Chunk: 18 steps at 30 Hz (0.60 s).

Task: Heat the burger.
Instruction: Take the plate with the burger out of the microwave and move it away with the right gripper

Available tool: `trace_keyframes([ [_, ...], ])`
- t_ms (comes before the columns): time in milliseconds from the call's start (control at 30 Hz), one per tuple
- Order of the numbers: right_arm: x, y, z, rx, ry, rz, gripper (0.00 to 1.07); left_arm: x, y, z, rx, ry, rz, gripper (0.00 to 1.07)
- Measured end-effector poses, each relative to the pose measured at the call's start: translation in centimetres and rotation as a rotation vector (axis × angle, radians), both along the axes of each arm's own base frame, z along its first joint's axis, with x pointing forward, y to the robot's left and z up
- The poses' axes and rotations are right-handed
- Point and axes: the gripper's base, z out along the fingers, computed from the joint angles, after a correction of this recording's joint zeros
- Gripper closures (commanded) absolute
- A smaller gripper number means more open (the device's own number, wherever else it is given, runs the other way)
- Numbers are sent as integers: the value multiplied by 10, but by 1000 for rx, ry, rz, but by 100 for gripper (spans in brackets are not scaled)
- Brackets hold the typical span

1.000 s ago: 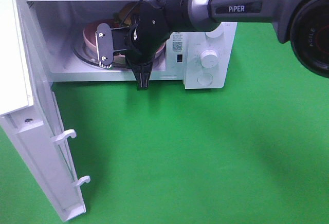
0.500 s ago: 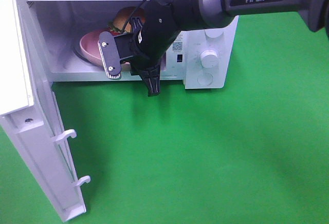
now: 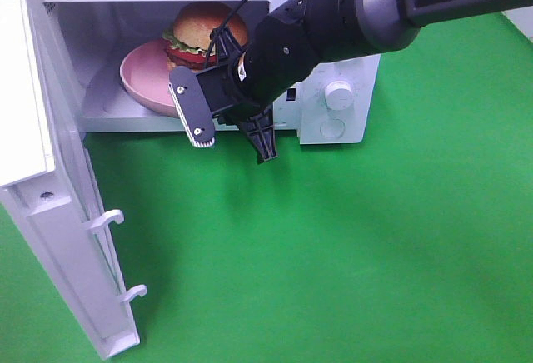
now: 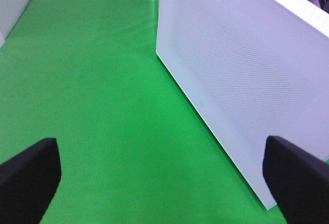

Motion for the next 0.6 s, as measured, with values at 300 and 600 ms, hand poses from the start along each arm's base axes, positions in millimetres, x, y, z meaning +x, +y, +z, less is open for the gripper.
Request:
trace_keyframes([
  [300, -18, -7, -5, -30, -8, 65, 107, 0, 0, 0, 0, 0, 0, 7],
  [600, -34, -11, 3, -14, -17, 84, 107, 0, 0, 0, 0, 0, 0, 7],
])
